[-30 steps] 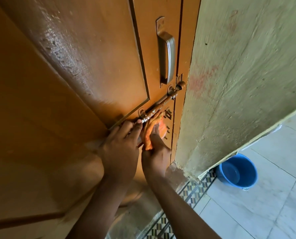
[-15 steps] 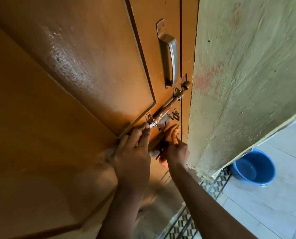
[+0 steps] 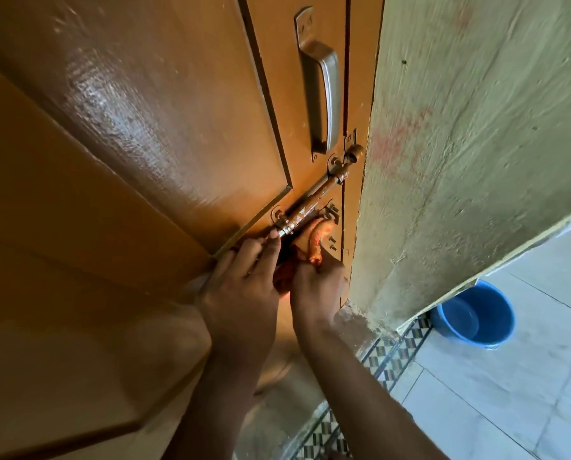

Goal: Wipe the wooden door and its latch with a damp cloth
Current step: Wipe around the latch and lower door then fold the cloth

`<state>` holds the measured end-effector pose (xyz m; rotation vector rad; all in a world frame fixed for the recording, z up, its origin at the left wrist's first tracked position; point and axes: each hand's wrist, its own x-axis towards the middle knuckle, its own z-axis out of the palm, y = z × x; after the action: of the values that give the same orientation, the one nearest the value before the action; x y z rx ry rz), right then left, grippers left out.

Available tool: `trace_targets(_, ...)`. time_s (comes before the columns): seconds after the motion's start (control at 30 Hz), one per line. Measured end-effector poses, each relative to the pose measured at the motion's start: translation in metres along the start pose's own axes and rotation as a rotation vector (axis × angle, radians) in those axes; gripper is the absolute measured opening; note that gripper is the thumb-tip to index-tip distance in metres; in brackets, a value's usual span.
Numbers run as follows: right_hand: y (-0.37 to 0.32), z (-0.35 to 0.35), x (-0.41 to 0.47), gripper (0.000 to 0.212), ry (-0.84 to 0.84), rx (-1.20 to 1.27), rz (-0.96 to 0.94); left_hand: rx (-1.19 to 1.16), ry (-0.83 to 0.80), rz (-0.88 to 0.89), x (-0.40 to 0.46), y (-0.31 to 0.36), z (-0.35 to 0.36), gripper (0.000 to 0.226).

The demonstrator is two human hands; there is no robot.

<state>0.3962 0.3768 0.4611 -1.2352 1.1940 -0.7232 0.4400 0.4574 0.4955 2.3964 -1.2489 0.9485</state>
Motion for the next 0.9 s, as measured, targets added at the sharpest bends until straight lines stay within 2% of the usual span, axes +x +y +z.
trace_targets(0.1, 0.000, -0.005, -0.015, 0.029, -0.092, 0.006, -0.149, 0.006, 0.000, -0.026, -0.002, 0.000, 0.001, 0.022)
trace_targets(0.23, 0.016, 0.000, 0.007, 0.034, -0.067, -0.042, -0.003, 0.039, 0.015, -0.012, 0.000, -0.002, 0.002, 0.029)
trace_targets(0.3, 0.007, -0.002, 0.009, 0.035, -0.054, 0.008, 0.010, 0.034, 0.010, 0.001, 0.001, -0.002, 0.001, 0.028)
trace_targets(0.43, -0.017, -0.017, -0.009, 0.025, -0.041, 0.154, -0.189, 0.021, -0.020, -0.016, 0.000, 0.001, -0.003, 0.029)
trace_targets(0.47, -0.018, -0.019, -0.014, 0.028, -0.040, 0.168, -0.234, 0.019, -0.026, -0.022, 0.000, 0.002, -0.004, 0.027)
trace_targets(0.57, -0.013, -0.016, -0.019, 0.062, -0.033, 0.030, -0.421, 0.019, -0.009, -0.038, 0.003, 0.002, -0.004, 0.019)
trace_targets(0.6, -0.013, -0.016, -0.018, 0.066, -0.030, -0.027, -0.508, 0.030, -0.007, -0.049, 0.003, 0.002, -0.004, 0.021)
trace_targets(0.7, -0.009, -0.022, 0.013, 0.059, 0.007, -0.193, -0.751, 0.017, -0.035, -0.046, 0.000, 0.001, -0.004, 0.021)
trace_targets(0.77, -0.015, -0.023, 0.039, 0.052, 0.062, -0.273, -0.734, 0.018, -0.041, -0.036, 0.001, -0.001, -0.004, 0.028)
trace_targets(0.83, -0.021, -0.021, 0.043, 0.053, 0.073, -0.351, -0.734, 0.028, -0.042, -0.020, 0.002, -0.002, -0.004, 0.027)
trace_targets(0.9, -0.016, -0.024, 0.029, 0.054, -0.015, -0.455, -0.872, 0.018, -0.049, -0.019, 0.002, -0.002, -0.003, 0.027)
